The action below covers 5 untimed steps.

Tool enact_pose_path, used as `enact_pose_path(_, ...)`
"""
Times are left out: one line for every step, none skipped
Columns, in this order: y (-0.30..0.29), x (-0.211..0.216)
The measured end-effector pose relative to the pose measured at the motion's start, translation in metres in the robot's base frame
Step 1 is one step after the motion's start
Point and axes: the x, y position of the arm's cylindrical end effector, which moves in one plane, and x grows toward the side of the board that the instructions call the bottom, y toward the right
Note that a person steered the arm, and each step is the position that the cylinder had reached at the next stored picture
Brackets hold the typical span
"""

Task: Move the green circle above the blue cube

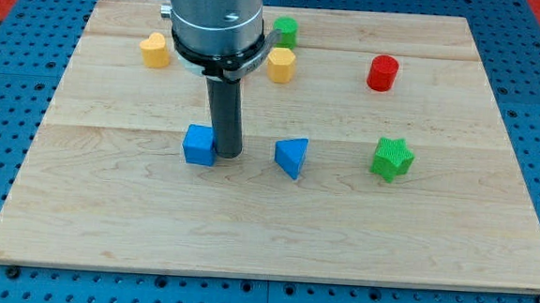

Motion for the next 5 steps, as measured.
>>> enact_pose_path(0.0,0.0)
enact_pose_path(-0.001,-0.004)
enact_pose_path(-0.003,-0.004)
enact_pose_path(0.007,-0.023)
enact_pose_path(0.027,-0.066)
